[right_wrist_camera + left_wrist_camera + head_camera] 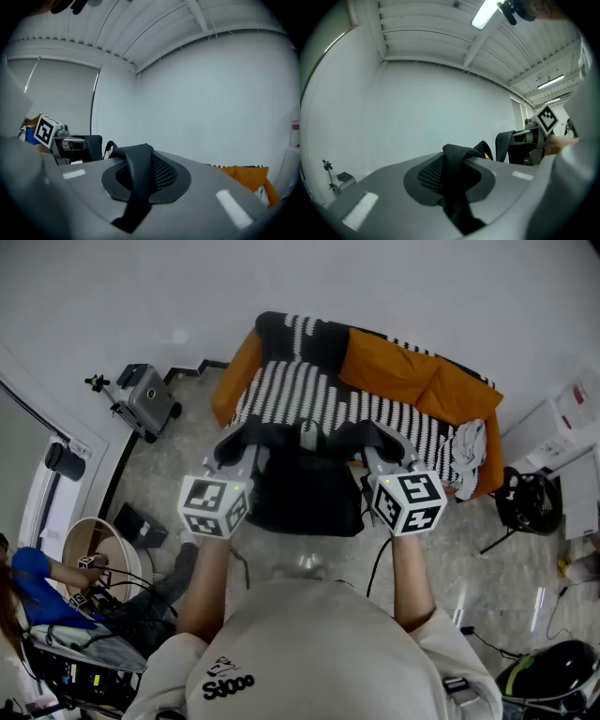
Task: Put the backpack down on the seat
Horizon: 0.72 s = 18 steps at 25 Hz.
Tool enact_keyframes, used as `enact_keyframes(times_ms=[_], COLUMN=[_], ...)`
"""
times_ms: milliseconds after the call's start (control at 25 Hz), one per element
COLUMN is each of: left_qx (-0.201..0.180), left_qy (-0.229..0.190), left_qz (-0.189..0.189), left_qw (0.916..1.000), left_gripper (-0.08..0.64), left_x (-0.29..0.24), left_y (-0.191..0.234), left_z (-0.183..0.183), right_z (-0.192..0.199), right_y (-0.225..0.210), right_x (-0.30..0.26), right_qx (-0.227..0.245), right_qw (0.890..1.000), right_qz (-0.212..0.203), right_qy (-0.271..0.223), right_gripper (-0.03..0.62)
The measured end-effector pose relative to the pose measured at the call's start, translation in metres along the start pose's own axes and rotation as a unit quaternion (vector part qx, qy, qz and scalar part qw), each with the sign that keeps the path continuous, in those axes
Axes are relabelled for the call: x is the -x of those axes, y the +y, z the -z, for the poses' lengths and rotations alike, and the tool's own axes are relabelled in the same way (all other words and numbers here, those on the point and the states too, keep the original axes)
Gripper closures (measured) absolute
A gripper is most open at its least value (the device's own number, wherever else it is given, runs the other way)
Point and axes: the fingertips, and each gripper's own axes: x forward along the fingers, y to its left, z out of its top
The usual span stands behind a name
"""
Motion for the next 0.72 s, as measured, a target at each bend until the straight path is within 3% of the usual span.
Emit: enact_keyframes(times_ms=[720], left_qx=[-0.005], left_qy=[0.003], left_qz=[-0.021], left_qw=[0.9998], left_gripper=[0.509], left_x=[-0.005], left_y=[-0.003], left_z=[0.003], right_z=[0.005], right_y=[-0.007], right_x=[-0.01], right_qx=[0.006], right_qw=[1.0], right_qz=[-0.018], right_qy=[0.008], right_gripper=[0.563])
